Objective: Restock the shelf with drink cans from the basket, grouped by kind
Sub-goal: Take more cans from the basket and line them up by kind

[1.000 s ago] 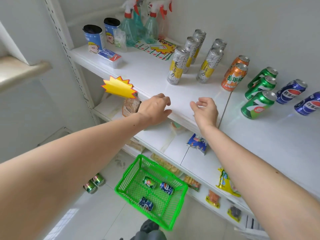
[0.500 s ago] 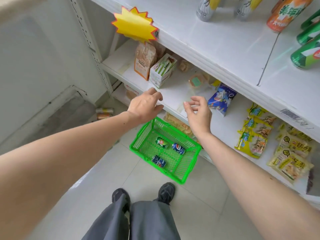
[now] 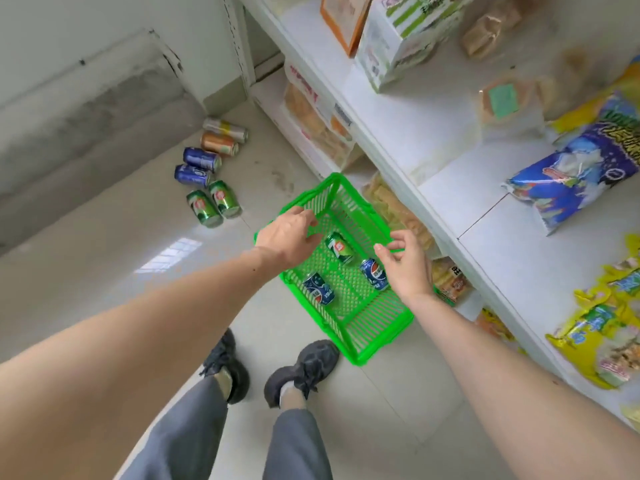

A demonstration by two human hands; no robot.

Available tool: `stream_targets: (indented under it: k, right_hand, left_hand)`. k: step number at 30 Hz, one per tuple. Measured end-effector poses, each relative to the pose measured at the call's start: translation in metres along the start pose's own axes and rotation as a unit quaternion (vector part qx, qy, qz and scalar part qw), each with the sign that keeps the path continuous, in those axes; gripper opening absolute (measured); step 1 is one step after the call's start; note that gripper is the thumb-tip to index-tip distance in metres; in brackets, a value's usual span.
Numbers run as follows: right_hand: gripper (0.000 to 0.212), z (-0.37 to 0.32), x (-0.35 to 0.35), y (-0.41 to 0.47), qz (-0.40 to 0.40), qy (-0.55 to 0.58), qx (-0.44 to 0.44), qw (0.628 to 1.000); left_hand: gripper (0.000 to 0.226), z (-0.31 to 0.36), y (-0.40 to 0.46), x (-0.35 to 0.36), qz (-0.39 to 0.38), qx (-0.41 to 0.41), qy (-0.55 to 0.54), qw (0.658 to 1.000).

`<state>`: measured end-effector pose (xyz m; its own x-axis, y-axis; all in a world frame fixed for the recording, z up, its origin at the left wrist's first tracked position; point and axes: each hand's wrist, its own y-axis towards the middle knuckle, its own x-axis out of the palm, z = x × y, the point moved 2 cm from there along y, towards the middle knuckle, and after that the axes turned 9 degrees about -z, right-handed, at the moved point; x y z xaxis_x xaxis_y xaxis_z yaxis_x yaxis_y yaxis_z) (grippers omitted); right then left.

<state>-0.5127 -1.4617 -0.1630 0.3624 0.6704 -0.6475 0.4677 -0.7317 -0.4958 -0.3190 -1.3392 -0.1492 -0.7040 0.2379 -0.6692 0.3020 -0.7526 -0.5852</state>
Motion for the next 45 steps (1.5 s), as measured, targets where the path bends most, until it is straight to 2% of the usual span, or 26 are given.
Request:
stream_targets:
  k: [7,15,22,25,30,35,40,45]
  right_hand:
    - [0.048,0.089,0.098,0.091,-0.084,-0.085,0.056,0.991]
    - [0.058,0.187,0.191,0.180,-0.134,-0.165,0.097,0.972]
    - [0.073,0.240,0.235,0.243,-0.172,-0.141,0.096,0.970]
    - [0.072,0.254,0.244,0.257,-0.195,-0.120,0.092,0.969]
    - [0.064,0.264,0.248,0.261,-0.210,-0.059,0.102,0.971]
    - [0.057,0.246,0.238,0.247,-0.217,-0.038,0.098,0.970]
    - [0.059,0.199,0.201,0.215,-0.213,0.008,0.077,0.974]
    - [0.053,0.131,0.147,0.169,-0.205,0.031,0.053,0.977]
  left_hand:
    - [0.039,-0.058,0.085,0.116,-0.065,-0.034,0.020,0.997]
    - [0.044,-0.104,0.203,0.220,-0.091,-0.029,0.054,0.994]
    - [0.058,-0.109,0.285,0.284,-0.143,-0.035,0.037,0.988]
    - [0.053,-0.111,0.309,0.296,-0.142,-0.047,0.008,0.989]
    - [0.039,-0.114,0.323,0.304,-0.142,-0.042,-0.023,0.989]
    - [0.035,-0.113,0.307,0.285,-0.147,-0.045,-0.036,0.987]
    - [0.037,-0.092,0.264,0.222,-0.124,-0.030,-0.017,0.992]
    - [0.034,-0.063,0.211,0.138,-0.097,-0.038,0.000,0.995]
